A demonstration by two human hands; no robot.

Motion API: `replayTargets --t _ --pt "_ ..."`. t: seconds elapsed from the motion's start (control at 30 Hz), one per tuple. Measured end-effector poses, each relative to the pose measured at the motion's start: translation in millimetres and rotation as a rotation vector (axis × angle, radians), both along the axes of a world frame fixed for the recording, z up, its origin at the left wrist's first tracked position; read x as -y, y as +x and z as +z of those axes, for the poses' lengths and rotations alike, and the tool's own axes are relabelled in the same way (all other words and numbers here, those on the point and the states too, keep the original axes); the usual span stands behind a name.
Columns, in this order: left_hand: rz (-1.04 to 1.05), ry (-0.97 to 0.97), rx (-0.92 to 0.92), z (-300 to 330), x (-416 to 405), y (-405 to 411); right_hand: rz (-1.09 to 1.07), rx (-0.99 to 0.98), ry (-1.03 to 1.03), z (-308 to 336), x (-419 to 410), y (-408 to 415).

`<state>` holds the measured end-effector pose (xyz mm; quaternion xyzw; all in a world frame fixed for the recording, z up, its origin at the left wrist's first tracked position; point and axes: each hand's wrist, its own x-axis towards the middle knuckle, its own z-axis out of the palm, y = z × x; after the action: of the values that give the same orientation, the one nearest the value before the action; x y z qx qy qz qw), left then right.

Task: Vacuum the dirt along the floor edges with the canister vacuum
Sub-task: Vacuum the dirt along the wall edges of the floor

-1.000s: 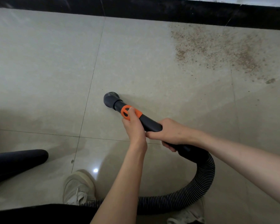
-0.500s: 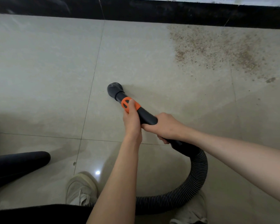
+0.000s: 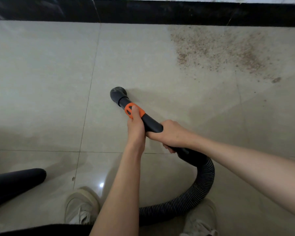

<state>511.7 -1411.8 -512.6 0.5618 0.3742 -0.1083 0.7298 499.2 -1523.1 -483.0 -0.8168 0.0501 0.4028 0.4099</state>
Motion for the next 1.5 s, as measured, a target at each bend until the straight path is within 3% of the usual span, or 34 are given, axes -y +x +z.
replayTargets --t 0.2,0.3,0.53,0.8,1.1,1.5 --pt "-0.323 -0.217 -0.076 24.4 19.2 16.2 -0.198 -0.074 -0.006 25.1 23.5 -6.9" --pt "-0.368 -0.256 -0.118 31.1 34.7 10.4 -0.235 -0.114 0.001 28.5 40.8 -19.5" --pt "-0.270 0.076 -0.110 17.3 65.5 -32.2 -0.272 -0.184 0.046 31.7 58.8 -54.6" --pt "-0.567 -0.034 -0.046 16.4 110.6 -7.9 -0.519 -0.121 0.027 29.9 92.5 -59.0" --pt "-0.301 0.152 -0.017 9.0 60.6 28.1 -0.361 -0.086 0.084 15.8 48.6 -6.5" --pt "-0.588 -0.042 -0.148 32.6 80.8 -22.3 -0.518 -0.268 0.062 48.7 71.1 -67.5"
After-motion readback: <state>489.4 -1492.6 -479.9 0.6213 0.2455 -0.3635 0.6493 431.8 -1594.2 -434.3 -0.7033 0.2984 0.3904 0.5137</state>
